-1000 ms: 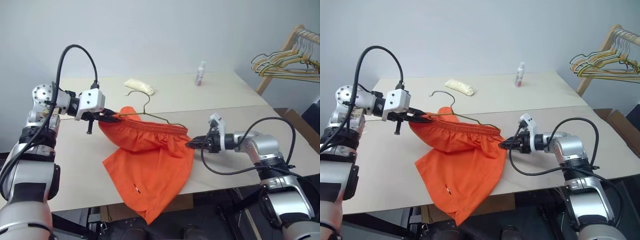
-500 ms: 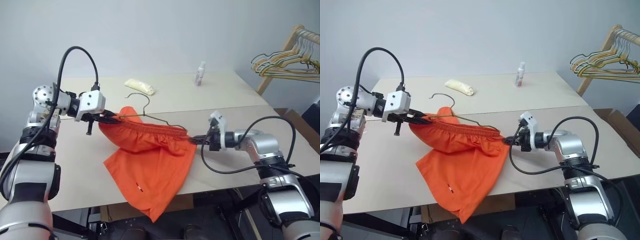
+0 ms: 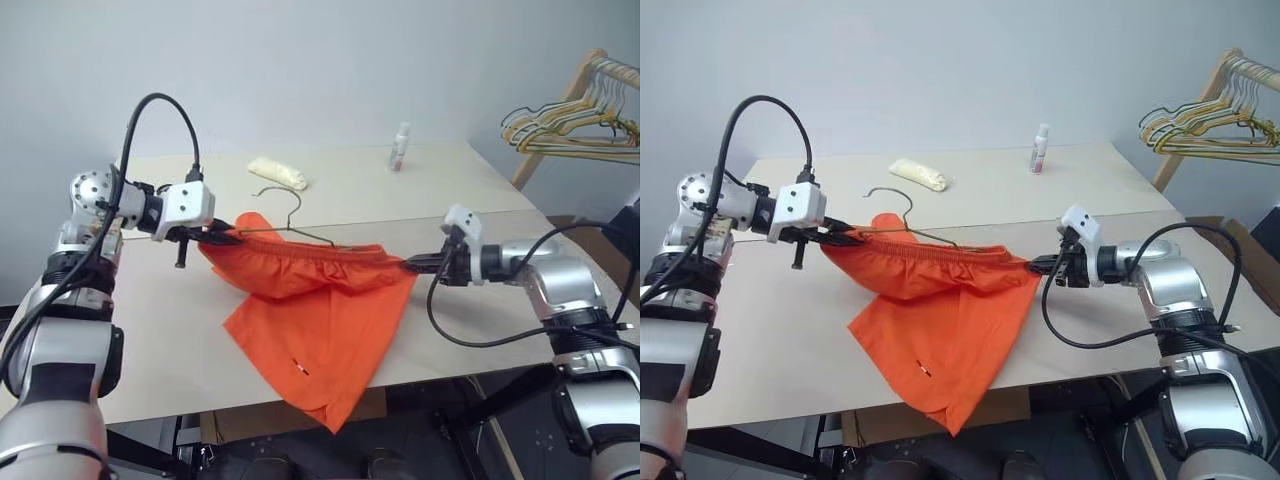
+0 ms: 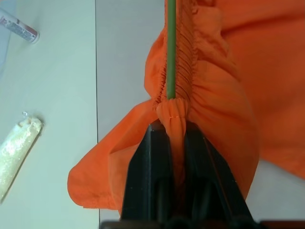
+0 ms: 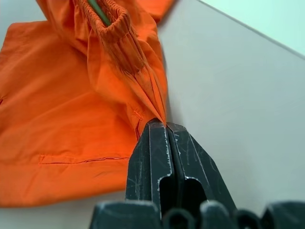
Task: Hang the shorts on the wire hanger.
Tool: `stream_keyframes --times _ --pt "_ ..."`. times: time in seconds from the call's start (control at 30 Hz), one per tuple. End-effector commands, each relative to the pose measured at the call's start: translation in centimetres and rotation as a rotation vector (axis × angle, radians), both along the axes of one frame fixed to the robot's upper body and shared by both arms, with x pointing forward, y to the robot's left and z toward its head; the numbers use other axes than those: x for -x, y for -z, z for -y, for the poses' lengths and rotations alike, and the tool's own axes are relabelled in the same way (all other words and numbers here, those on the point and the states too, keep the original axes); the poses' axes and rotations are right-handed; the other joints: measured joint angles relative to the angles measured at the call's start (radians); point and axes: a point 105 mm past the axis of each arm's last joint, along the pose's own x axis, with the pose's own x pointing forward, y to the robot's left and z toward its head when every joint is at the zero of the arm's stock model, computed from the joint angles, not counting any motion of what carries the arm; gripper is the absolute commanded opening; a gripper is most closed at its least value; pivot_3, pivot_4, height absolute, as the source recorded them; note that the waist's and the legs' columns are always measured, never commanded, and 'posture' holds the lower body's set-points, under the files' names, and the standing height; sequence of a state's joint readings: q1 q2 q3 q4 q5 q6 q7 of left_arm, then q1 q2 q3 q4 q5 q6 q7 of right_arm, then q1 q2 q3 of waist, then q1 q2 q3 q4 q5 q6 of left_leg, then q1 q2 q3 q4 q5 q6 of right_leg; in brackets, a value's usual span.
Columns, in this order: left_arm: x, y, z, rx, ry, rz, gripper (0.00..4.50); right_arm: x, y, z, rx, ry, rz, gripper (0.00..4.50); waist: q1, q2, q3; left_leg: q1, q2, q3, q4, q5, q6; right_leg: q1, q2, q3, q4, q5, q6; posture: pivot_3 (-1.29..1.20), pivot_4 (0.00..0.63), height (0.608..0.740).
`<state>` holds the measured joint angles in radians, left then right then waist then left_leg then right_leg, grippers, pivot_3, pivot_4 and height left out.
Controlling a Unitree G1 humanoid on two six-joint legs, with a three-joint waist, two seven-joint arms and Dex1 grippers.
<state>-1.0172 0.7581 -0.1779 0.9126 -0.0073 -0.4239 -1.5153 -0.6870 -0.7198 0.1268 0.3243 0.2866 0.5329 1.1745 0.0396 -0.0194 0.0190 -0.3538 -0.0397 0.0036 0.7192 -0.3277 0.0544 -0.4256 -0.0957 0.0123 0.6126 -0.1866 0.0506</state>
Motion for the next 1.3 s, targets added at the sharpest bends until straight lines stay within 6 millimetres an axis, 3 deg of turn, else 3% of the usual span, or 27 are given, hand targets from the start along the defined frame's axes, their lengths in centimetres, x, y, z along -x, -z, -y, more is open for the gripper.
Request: stream_keyframes --times 0.03,0.2,0.43,0.57,0.67,0.9,1.3 --pt "-0.6 -1.8 0.0 0.002 -0.017 0.083 0.0 -0.2 -3.8 0.4 0.037 -0.016 0.161 0.01 0.001 0.0 0.0 0.0 0.0 0.0 0.0 0.0 0.0 0.0 0.0 0.0 0.0 0.0 0.0 0.11 0.0 0.74" --pt "-0.7 -2.3 1.5 0.063 0.017 0.102 0.0 0.5 -6.9 -2.4 0.017 -0.12 0.321 0.01 0.001 0.0 0.0 0.0 0.0 0.0 0.0 0.0 0.0 0.0 0.0 0.0 0.0 0.0 0.0 0.11 0.0 0.74" --pt "-1.0 -2.7 2.1 0.113 0.022 0.138 0.0 0.7 -6.2 -3.0 0.128 -0.172 0.455 0.01 0.002 0.0 0.0 0.0 0.0 0.0 0.0 0.0 0.0 0.0 0.0 0.0 0.0 0.0 0.0 0.11 0.0 0.74" --pt "-0.9 -2.9 2.3 0.15 0.034 0.125 0.0 0.4 -5.9 -2.9 0.146 -0.163 0.491 0.89 0.001 0.0 0.0 0.0 0.0 0.0 0.0 0.0 0.0 0.0 0.0 0.0 0.0 0.0 0.0 0.1 0.0 0.74" --pt "-0.7 -2.8 2.3 0.147 0.046 0.129 0.0 0.0 -5.4 -2.9 0.183 -0.162 0.526 1.95 0.001 0.0 0.0 0.0 0.0 0.0 0.0 0.0 -0.001 0.0 0.0 0.0 0.0 0.0 0.0 0.1 0.0 0.74" --pt "-0.5 -2.6 2.5 0.154 0.064 0.115 0.0 0.5 -5.0 -3.6 0.082 -0.226 0.447 1.95 -0.001 0.0 0.0 0.0 0.0 0.0 0.0 0.0 -0.001 0.0 0.0 0.0 0.0 0.0 0.0 0.1 0.0 0.74" --pt "-0.1 -2.1 2.5 0.141 0.091 0.084 0.0 -0.4 -4.6 -5.6 0.029 -0.256 0.446 1.95 -0.001 0.0 0.0 0.0 0.0 0.0 0.0 0.001 -0.002 0.0 0.0 0.0 0.0 0.0 0.0 0.11 0.0 0.74"
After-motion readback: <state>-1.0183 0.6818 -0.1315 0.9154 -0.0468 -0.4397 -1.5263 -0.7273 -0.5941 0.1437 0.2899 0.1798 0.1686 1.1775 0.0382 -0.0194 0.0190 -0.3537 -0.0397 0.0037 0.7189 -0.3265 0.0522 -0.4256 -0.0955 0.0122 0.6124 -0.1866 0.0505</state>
